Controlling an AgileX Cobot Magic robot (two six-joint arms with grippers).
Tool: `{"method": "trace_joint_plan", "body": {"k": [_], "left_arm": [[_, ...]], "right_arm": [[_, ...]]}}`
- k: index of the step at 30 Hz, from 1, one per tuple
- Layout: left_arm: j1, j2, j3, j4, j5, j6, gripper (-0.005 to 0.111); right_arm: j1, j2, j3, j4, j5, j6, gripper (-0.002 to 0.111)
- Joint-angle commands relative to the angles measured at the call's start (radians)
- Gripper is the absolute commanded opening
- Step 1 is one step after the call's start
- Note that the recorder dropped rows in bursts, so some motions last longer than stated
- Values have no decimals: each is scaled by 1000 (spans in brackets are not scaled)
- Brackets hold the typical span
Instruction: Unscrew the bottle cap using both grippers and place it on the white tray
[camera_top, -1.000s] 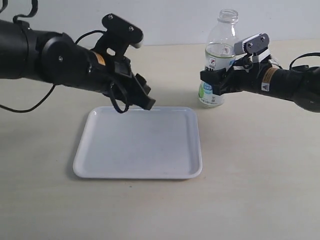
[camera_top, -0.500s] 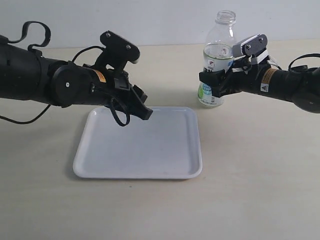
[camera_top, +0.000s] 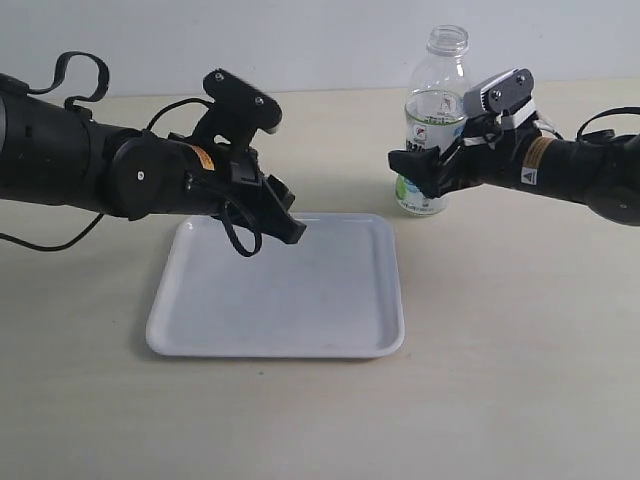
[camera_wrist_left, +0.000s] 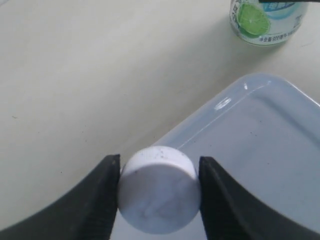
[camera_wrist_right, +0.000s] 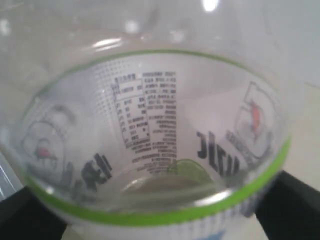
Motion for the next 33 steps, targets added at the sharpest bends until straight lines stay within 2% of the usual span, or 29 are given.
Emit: {"method": "trace_joint_plan", "body": {"k": [1,11,18,22,25,33], "left_arm": [[2,-3,4,-5,-12,24,0],[2,16,4,-5,8,28,0],[2,35,4,-11,61,26,0],[2,36,4,-16,111,22,0],[2,44,4,-16,163,12,0],[2,72,4,-16,221,-7,0]], "right_arm": [[0,-19,3,-90,1,60,89],[0,-142,3,-349,353,397,89],[0,-169,3,-655,402,713,89],[0,-169,3,-795,491,921,88],[-2,-169,10,-801,509,1024,88],[-14,-216,66,-801,518,1047,88]]}}
